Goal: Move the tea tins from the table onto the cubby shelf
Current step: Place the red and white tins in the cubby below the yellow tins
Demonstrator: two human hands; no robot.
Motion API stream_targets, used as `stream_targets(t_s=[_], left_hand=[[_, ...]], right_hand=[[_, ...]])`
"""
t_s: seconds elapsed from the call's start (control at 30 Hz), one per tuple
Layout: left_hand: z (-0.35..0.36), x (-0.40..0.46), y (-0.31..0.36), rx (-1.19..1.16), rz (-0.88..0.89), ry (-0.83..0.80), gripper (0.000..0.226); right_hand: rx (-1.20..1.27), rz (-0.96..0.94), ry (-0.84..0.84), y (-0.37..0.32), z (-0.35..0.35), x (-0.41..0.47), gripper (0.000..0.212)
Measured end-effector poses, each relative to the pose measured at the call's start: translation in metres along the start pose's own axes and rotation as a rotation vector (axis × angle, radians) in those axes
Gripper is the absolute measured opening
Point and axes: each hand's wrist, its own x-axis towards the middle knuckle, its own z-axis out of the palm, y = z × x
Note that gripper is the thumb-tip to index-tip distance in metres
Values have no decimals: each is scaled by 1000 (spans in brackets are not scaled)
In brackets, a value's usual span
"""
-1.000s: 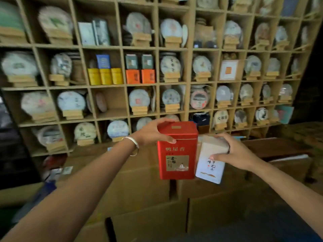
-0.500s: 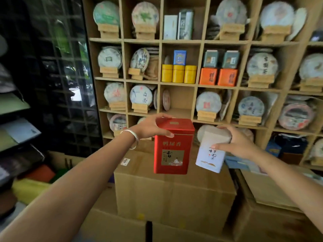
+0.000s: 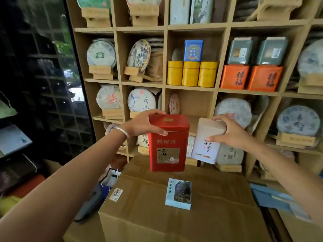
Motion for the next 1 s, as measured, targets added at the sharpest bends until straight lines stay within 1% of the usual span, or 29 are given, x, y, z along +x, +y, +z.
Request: stream_targets(t_s=[0.23,0.37,0.53,0.83,1.0], left_hand=[[-25,73,-73,81,-35,-76,79],[-42,103,-104,55,-30,-84,76],[-54,128,-120,-17,6,-65,68],[-64,145,-152,-64,-43,-126,77],[-65,146,-167,-43,-97,-148,78]], right_hand=[[5,54,37,38,31,83,74],[0,96,50,52,45,117,75],[-18,105,61,63,56,147,77],[-21,59,78,64,75,221,74],[-17,71,13,72,99,270,75]])
